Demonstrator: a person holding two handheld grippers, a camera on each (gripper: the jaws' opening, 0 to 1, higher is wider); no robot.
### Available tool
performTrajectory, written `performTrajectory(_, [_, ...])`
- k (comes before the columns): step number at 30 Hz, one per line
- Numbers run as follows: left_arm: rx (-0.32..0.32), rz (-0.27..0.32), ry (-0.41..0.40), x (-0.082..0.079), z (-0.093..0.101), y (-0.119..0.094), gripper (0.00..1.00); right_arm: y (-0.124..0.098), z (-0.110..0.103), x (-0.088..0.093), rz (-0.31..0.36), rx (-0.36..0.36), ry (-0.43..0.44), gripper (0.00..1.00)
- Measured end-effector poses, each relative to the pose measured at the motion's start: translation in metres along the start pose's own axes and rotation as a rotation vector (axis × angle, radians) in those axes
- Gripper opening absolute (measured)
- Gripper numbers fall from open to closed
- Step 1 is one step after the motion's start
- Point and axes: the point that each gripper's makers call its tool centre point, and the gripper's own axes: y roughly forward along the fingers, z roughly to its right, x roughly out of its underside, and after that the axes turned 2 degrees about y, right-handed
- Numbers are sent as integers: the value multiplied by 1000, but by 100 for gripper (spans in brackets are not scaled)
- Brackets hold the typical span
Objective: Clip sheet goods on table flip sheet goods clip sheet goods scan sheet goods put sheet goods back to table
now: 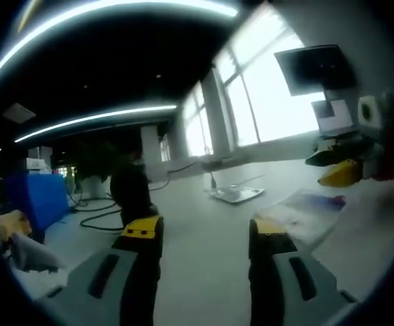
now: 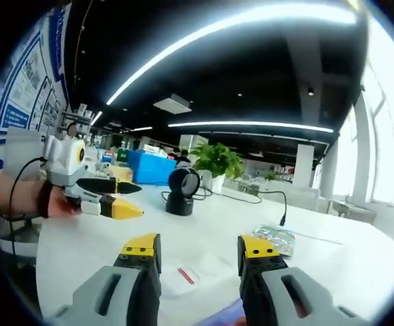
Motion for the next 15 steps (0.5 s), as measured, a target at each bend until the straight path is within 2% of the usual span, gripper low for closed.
performTrajectory(9, [0, 0, 0, 0, 0, 0, 43, 6, -17, 13, -44, -32, -143, 41])
performTrajectory(15, [3, -2, 3, 1, 0, 0, 43, 9, -28, 23, -77, -71, -136, 41])
